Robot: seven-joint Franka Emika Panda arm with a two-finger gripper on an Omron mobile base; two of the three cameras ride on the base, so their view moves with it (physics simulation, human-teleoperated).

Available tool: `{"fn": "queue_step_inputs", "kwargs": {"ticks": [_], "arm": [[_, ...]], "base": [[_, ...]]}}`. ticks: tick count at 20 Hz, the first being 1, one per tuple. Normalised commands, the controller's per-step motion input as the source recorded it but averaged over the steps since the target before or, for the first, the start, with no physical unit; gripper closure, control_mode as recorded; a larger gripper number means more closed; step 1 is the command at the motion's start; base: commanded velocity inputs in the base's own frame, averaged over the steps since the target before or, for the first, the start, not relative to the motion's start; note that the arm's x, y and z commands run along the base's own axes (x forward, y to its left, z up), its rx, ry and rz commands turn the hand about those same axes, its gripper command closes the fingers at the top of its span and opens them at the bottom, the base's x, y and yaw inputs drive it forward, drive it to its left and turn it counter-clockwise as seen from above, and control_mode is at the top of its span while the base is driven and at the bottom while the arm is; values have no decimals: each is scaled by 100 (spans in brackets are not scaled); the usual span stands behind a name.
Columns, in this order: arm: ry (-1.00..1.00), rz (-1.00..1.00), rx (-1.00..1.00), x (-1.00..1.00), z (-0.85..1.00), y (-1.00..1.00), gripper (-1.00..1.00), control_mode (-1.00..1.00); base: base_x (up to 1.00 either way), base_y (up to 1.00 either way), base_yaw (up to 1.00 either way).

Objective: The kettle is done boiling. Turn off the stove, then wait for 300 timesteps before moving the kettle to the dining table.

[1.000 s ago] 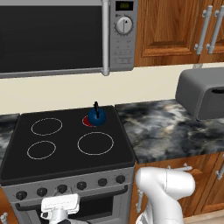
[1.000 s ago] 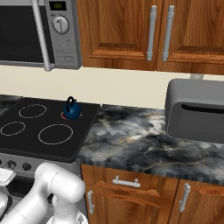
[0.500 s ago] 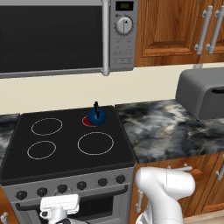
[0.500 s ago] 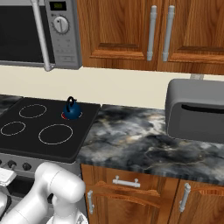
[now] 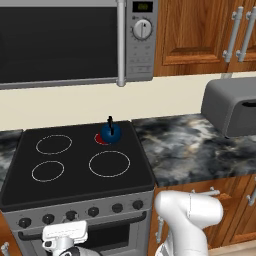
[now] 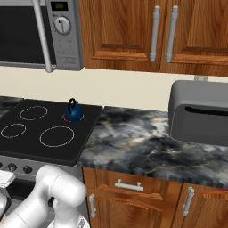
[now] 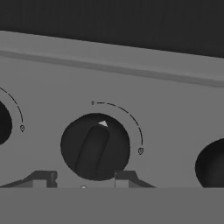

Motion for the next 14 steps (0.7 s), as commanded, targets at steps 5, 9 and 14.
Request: {"fn": "queue_step_inputs", "kwargs": {"ticks": [5, 9, 14], "arm": [[0, 4, 5, 0, -36, -6, -100, -100], [0, 2, 6, -2, -32, -11, -100, -100], [0, 0, 7, -2, -27, -8, -100, -100]], "base": [[0, 0, 0], [0, 0, 0], [0, 0, 0]]}}
